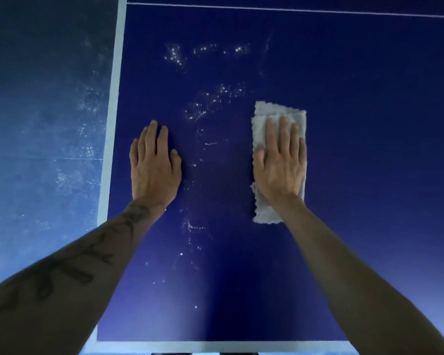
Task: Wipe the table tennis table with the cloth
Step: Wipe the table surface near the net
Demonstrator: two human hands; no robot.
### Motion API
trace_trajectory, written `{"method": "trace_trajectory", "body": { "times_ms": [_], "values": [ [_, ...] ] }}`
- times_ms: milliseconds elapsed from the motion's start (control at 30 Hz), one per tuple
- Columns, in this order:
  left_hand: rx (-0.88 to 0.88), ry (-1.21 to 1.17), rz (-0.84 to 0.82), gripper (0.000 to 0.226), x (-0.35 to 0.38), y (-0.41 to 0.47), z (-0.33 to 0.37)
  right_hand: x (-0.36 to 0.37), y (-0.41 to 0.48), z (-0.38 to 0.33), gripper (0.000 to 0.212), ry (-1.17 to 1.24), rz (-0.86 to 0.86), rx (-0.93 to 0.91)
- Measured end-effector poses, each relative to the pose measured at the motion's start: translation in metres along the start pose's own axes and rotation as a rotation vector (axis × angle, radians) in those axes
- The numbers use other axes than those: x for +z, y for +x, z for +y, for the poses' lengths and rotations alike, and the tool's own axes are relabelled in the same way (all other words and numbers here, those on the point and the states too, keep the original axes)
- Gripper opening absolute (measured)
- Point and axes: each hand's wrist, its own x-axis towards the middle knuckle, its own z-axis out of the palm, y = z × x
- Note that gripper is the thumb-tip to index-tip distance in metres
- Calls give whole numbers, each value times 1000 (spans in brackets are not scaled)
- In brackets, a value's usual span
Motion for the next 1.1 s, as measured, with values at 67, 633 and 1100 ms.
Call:
{"method": "trace_trajectory", "body": {
  "times_ms": [67, 633, 1100],
  "values": [
    [8, 1, 1, 53, 6, 16, -4, 0, 24, -15, 64, 25, 51, 98],
    [16, -28, 39, 54, 14, 28, -12, 0, 63, -40, 66, 32, 66, 148],
    [27, -1, 55, 56, 17, 31, -16, 1, 86, -46, 64, -13, 46, 95]
  ]
}}
